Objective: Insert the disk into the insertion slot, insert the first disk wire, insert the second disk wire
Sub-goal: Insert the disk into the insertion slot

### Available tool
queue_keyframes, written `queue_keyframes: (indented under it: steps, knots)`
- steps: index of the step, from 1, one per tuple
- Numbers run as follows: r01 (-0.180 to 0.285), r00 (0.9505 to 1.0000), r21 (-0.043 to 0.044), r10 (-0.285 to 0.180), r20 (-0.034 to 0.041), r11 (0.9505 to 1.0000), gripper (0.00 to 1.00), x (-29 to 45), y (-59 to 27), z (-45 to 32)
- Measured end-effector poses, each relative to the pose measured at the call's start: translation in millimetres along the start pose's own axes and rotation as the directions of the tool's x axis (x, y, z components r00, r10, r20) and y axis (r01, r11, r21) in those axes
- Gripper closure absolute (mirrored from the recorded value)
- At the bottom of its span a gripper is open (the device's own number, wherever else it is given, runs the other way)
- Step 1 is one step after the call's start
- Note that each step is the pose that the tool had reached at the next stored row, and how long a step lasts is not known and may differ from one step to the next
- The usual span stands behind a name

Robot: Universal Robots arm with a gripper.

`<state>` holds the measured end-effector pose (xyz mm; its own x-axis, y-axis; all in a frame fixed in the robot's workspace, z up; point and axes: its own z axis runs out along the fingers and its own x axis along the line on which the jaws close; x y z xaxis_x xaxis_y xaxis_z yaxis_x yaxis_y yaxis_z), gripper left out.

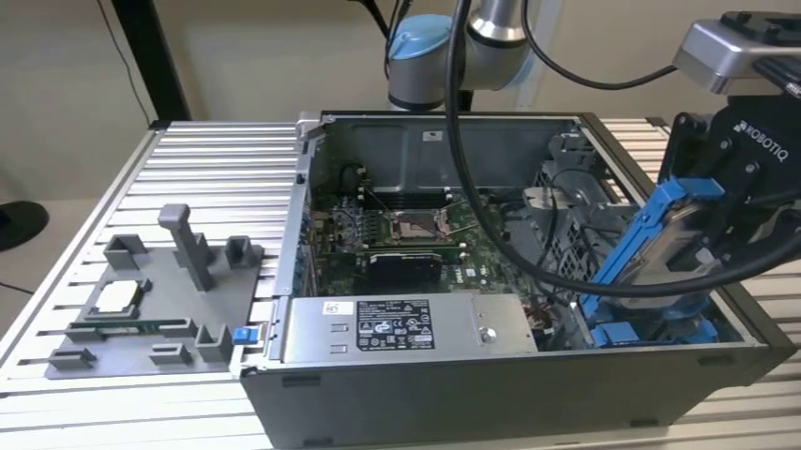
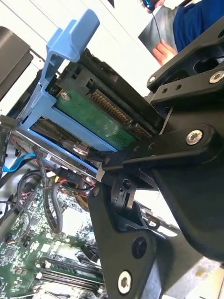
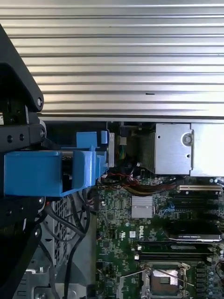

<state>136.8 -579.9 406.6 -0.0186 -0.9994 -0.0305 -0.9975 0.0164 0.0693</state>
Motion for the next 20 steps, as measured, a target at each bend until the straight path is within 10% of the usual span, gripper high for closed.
queue_keyframes:
  steps: [20]
  knots:
    - [0.0, 1.0, -0.0001, 0.0, 0.0025, 1.0, 1.0, 0.1, -2.9, 27.9]
